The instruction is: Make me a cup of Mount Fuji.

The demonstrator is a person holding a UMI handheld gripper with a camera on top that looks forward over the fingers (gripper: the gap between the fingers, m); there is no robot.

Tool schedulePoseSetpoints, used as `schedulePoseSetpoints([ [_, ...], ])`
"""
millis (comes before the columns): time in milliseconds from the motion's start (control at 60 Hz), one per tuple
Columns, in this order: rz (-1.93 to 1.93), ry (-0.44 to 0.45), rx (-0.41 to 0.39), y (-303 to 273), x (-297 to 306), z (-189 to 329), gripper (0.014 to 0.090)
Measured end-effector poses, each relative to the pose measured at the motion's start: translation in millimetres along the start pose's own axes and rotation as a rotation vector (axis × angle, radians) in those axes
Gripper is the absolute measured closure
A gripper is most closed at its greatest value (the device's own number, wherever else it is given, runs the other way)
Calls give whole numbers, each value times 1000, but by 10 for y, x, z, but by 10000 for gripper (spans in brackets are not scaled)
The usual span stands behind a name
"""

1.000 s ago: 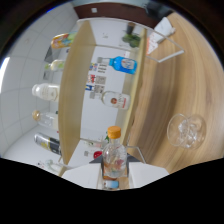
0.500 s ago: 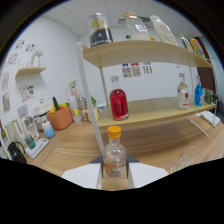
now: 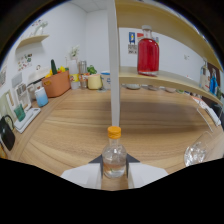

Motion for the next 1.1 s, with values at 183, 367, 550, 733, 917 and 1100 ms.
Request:
schedulePoseSetpoints([
  [183,-14,5,-18,38,9,-17,689],
  [367,2,-6,-40,138,-6,-105,677],
  [550,12,-60,-35,37,17,-318,480],
  [733,2,-120,82,-400,297,-915,190],
  [917,-23,-30,187,-613,1120,-1371,189],
  [1100,8,46,152,-452,2007,-1466,187],
])
